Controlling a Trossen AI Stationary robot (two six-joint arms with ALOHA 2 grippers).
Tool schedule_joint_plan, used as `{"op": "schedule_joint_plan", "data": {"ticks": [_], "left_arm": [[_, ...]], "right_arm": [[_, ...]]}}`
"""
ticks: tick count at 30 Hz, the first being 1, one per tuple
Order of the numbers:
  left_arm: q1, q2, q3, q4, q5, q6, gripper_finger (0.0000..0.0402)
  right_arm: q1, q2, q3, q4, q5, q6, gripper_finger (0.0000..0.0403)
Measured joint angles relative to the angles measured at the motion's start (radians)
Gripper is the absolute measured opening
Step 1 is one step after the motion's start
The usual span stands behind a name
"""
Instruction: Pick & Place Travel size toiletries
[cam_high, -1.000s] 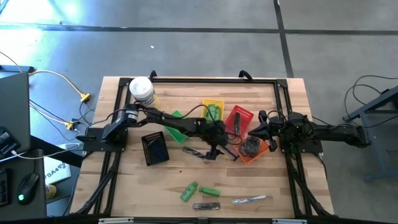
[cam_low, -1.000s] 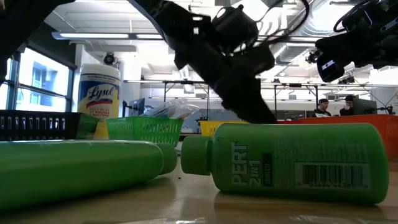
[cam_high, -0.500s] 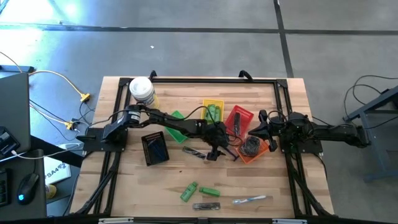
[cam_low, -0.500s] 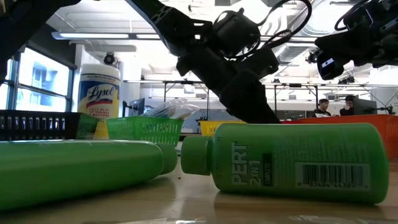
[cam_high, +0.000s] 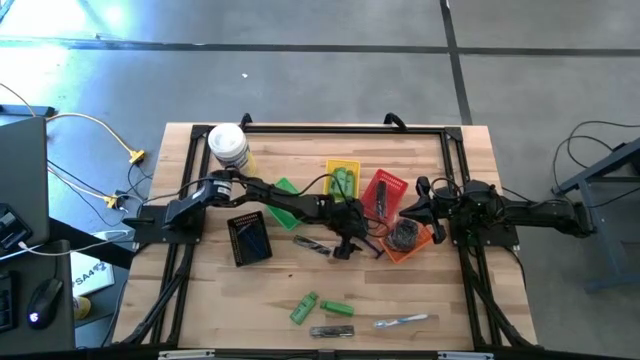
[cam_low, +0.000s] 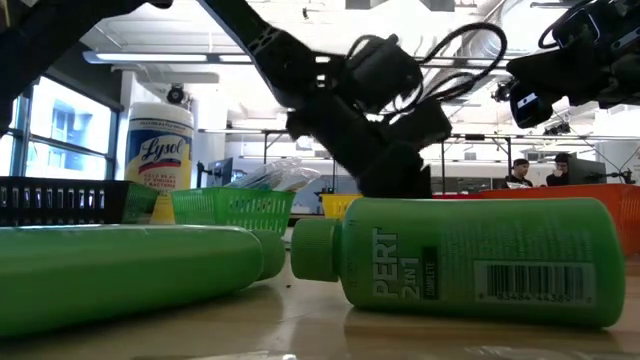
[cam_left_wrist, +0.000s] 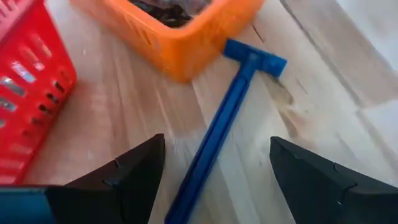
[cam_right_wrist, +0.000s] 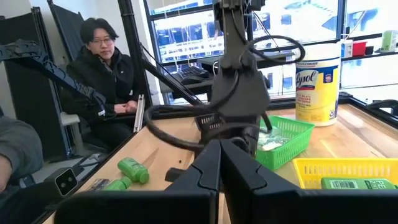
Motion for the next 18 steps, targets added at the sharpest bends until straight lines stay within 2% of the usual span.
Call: {"op": "schedule_joint_plan", "data": {"ticks": [4, 7, 18], "left_arm": [[0.0, 0.016, 0.036, -0.015, -0.013, 0.002, 0.0276], [0.0, 0.021, 0.055, -0.059, -0.014, 0.013, 0.0257], [0.0, 0.035, 0.071, -0.1, -0.038, 0.032, 0.0126]], "right_arm": [[0.0, 0.0, 0.0, 0.001, 0.0, 0.0, 0.0003], [0.0, 0.0, 0.0, 0.002, -0.001, 0.0, 0.0003], [0.0, 0.0, 0.0, 0.002, -0.007, 0.0, 0.0003]]}}
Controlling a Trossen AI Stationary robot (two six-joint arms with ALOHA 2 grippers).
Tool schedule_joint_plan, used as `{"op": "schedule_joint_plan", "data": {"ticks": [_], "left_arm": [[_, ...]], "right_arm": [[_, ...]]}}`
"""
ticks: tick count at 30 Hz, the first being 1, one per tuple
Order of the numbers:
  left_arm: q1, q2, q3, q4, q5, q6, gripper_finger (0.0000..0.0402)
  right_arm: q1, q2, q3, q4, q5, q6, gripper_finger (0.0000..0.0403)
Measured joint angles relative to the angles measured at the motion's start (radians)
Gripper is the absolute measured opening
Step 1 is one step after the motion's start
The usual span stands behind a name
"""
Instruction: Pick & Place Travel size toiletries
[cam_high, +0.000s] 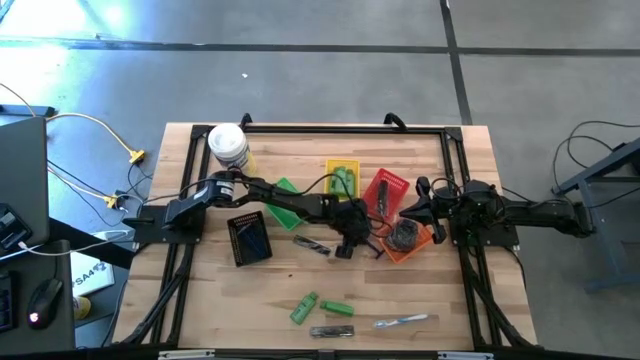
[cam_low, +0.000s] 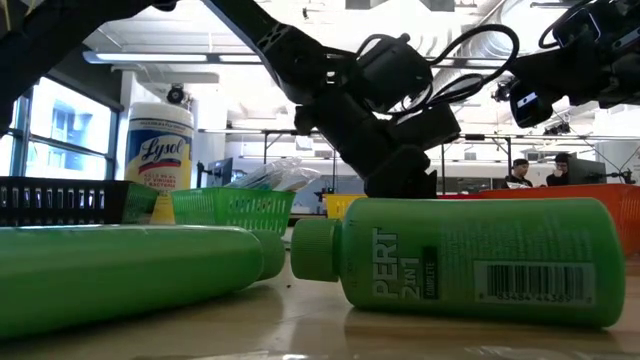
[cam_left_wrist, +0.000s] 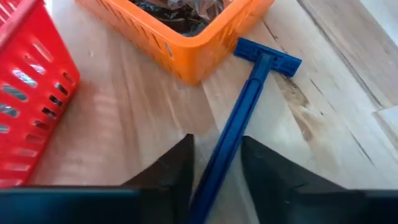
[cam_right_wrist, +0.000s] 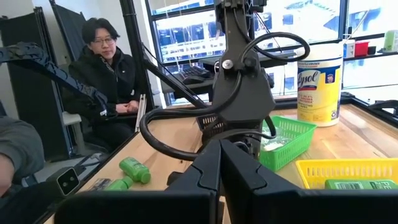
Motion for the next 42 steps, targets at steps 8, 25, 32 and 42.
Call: {"op": "schedule_joint_plan", "data": {"ticks": [8, 25, 32, 42], "left_arm": [[-0.007, -0.006, -0.002, -0.008, -0.007, 0.009, 0.0022], [-0.087, -0.22, -0.007, -0.252, -0.122, 0.057, 0.0023], [-0.176, -0.48, -0.005, -0.434, -0.324, 0.023, 0.0023], [-0.366, -0.809, -0.003, -0.759, -0.804, -0.181, 0.0023]], "right_arm": [[0.0, 0.0, 0.0, 0.0, -0.001, 0.006, 0.0003], [0.0, 0.0, 0.0, 0.009, -0.034, 0.012, 0.0003], [0.0, 0.0, 0.0, 0.002, -0.051, 0.032, 0.0003], [0.0, 0.001, 0.0, -0.015, -0.075, 0.056, 0.0003]]}}
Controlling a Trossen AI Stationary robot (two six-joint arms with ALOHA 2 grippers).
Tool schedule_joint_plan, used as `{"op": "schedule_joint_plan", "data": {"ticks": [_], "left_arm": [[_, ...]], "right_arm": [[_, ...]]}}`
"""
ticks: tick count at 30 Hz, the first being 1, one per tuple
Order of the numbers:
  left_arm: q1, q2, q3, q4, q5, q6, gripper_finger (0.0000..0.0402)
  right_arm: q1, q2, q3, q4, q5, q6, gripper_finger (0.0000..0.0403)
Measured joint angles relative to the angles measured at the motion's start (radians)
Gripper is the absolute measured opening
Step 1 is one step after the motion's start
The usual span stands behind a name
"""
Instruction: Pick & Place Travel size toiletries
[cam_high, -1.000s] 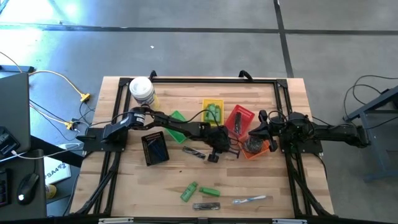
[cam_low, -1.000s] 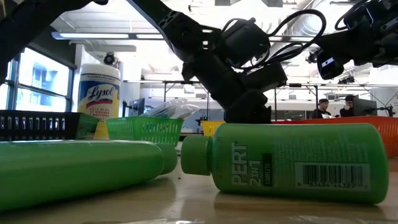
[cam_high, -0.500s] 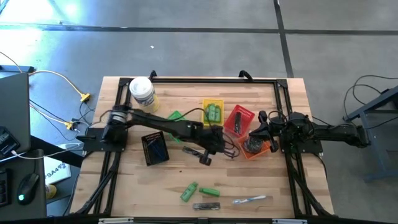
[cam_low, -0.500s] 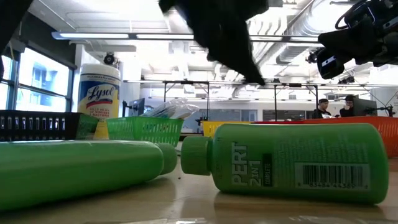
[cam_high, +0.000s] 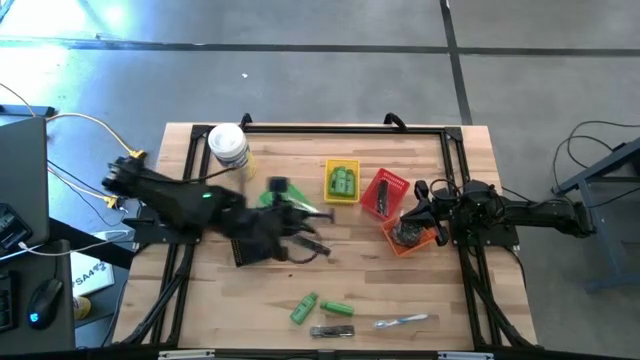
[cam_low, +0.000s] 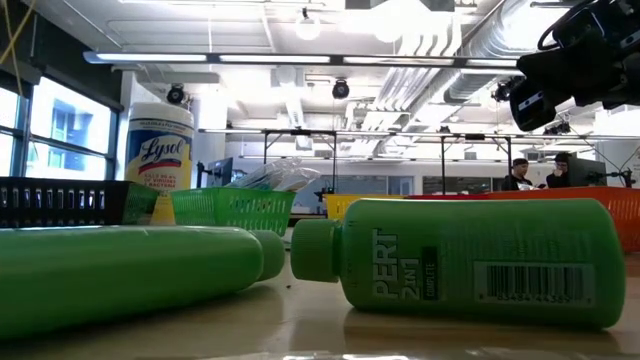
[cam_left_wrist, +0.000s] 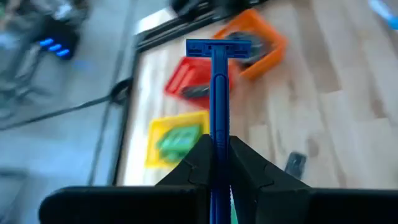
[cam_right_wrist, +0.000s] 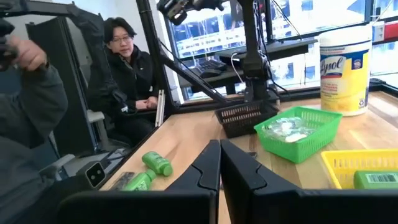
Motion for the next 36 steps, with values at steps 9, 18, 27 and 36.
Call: {"op": "schedule_joint_plan", "data": {"ticks": [9, 18, 27, 36], "left_arm": [[-0.156, -0.088, -0.001, -0.445, -0.281, -0.608, 0.0023], [-0.259, -0.122, -0.179, -0.713, -0.291, -1.149, 0.0023], [-0.257, -0.149, -0.455, -0.67, -0.1, -1.5, 0.0023], [-0.257, -0.125, -0.637, -0.465, 0.134, -1.599, 0.0026]], "right_arm": [[0.0, 0.0, 0.0, 0.016, 0.006, 0.0, 0.0003], [0.0, 0.0, 0.0, 0.016, 0.006, 0.0, 0.0003], [0.0, 0.0, 0.0, 0.016, 0.006, 0.003, 0.0003], [0.0, 0.0, 0.0, 0.016, 0.006, 0.002, 0.0003]]}}
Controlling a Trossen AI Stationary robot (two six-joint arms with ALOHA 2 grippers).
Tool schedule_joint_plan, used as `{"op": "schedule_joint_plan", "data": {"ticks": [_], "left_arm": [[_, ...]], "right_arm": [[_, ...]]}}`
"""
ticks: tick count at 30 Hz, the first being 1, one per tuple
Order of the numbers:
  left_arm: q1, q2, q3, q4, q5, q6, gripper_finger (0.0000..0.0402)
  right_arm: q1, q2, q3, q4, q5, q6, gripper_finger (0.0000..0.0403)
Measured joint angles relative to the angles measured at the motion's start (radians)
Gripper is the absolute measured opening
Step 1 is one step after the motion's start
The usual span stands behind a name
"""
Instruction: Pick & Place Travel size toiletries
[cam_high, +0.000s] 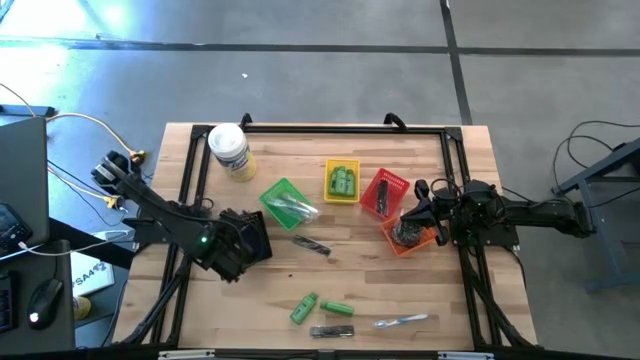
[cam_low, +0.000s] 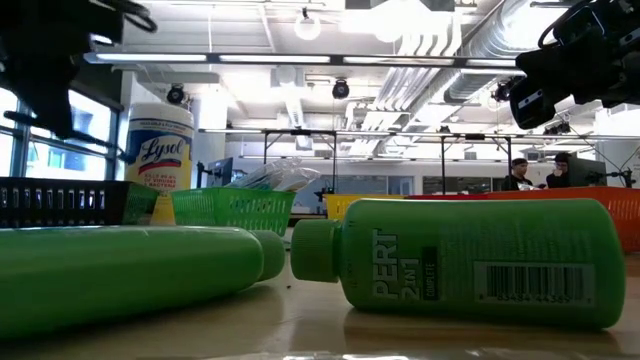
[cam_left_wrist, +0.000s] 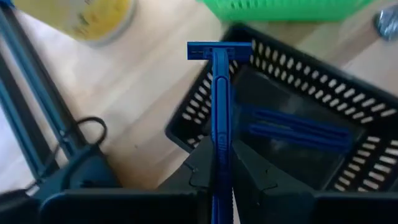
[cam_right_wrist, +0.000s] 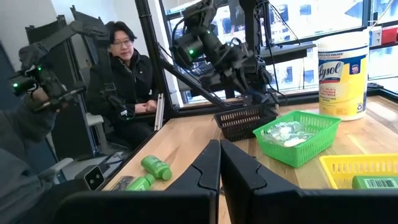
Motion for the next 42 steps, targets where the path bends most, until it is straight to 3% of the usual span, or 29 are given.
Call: {"op": "schedule_joint_plan", "data": {"ticks": [9, 17, 30, 42], "left_arm": [[0.017, 0.071, -0.004, 0.126, 0.12, -0.001, 0.0025], [0.086, 0.143, -0.004, 0.124, 0.197, -0.034, 0.0025], [0.183, 0.156, -0.004, 0.131, 0.22, 0.007, 0.0027], [0.185, 0.156, -0.004, 0.15, 0.227, -0.034, 0.003]], "right_arm": [[0.0, 0.0, 0.0, 0.0, 0.0, -0.001, 0.0003], [0.0, 0.0, 0.0, 0.0, 0.0, -0.002, 0.0003], [0.0, 0.0, 0.0, -0.016, -0.002, -0.002, 0.0003], [0.0, 0.0, 0.0, -0.01, 0.0, -0.005, 0.0003]]}}
